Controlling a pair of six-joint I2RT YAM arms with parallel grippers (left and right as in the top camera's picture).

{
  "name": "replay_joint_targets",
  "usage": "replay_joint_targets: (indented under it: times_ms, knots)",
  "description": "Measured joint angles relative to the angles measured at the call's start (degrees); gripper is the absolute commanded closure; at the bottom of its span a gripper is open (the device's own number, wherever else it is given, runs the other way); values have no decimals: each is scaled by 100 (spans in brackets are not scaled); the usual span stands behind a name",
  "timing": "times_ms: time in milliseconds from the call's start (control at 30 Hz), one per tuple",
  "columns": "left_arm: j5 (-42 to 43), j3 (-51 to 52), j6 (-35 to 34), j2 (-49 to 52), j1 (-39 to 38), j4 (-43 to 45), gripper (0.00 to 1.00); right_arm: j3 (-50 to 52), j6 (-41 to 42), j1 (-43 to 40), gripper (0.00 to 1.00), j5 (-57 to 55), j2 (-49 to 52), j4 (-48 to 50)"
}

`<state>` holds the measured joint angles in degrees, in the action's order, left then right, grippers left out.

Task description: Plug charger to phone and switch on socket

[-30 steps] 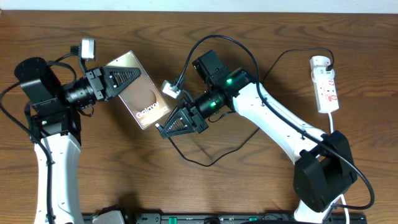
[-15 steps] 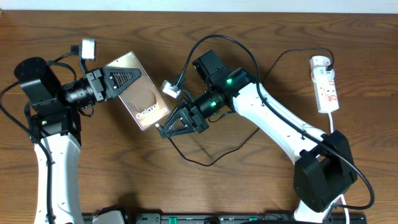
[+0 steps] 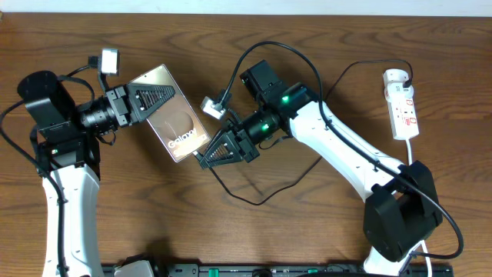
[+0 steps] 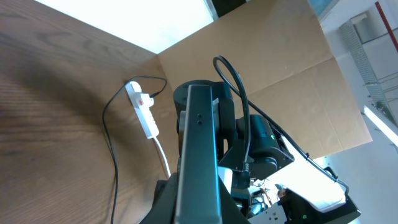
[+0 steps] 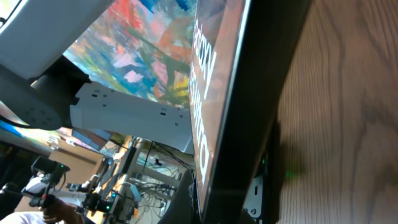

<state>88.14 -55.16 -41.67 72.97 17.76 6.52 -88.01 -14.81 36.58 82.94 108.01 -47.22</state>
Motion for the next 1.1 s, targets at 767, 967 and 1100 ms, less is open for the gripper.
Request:
replay_joint_targets:
  times_ms: [767, 967, 1100]
  knots:
    - [-533, 0, 24, 0, -173, 111, 92, 57, 442, -24, 99, -66, 39, 789]
    - [-754, 0, 61, 0, -352, 391, 93, 83, 739, -24, 99, -83, 39, 990]
    - [-811, 0, 103, 0, -363, 398, 93, 94, 879, -26, 99, -90, 39, 1115]
